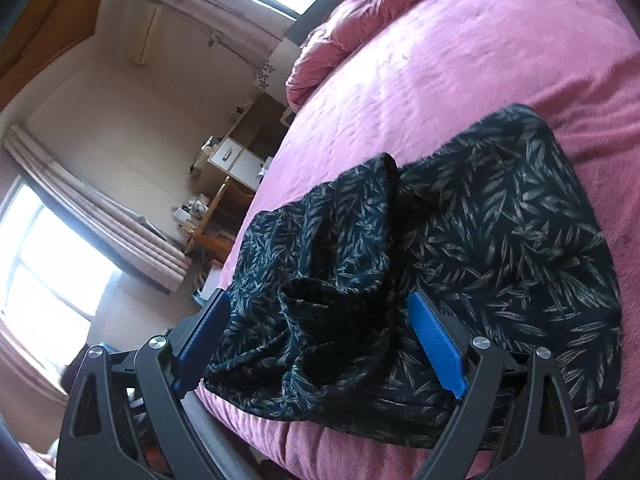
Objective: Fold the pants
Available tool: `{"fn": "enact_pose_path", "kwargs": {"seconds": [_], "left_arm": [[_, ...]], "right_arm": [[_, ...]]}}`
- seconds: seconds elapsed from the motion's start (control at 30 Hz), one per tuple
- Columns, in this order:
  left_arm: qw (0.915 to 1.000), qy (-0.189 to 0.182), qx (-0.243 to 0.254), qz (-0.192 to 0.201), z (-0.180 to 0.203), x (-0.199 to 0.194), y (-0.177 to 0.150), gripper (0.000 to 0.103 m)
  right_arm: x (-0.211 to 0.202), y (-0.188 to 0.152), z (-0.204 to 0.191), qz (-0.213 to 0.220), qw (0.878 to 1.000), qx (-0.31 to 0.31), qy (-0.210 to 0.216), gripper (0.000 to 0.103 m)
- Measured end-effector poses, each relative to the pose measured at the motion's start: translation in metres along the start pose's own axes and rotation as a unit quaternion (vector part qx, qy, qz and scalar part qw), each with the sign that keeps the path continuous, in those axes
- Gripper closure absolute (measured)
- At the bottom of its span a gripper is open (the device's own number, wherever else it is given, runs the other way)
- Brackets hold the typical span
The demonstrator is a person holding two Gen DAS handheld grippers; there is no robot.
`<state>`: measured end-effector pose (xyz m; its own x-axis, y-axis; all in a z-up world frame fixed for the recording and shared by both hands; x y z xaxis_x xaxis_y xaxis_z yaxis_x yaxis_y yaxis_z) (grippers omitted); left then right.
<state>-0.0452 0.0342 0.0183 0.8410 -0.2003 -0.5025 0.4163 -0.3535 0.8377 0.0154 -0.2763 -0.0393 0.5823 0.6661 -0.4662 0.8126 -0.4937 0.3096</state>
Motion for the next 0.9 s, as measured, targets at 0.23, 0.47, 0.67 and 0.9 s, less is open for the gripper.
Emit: {"fn": "enact_pose_path", "kwargs": {"seconds": [0.23,0.47,0.67,0.9], "left_arm": [[0.9991,-0.027,-0.009,-0.030,-0.018,0.010,-0.029,0.013],[0.9970,-0.047,-0.006,-0.061,-0.010,0.031,-0.036,0.012],[0.9965,-0.054,-0.013,-0.062,-0.014,0.028,-0.039,0.012],[0.9959,-0.069,0.000,-0.060,-0.023,0.016,-0.044,0.012]], "right_arm": [[0.005,0.023,0.012,0.002,0.997,0.081,0.001,0.027],[0.025,0.014,0.014,-0.041,0.991,0.049,-0.121,0.043],[0.012,-0.021,0.004,-0.097,0.989,-0.005,-0.111,0.043],[0.018,0.002,0.022,-0.098,0.985,0.142,-0.022,0.032]]}}
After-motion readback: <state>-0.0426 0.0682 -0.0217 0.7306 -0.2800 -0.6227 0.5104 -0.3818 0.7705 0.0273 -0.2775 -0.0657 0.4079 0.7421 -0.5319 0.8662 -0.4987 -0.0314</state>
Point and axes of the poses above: each gripper's, at about its wrist camera, not at the fingertips, and x roughly the way its jaws point, z to its right, y to its top, the point moved 5 cm from there along x, roughly the way its jaws point, and after that the axes turned 12 degrees about x, right-handed, at the moved point
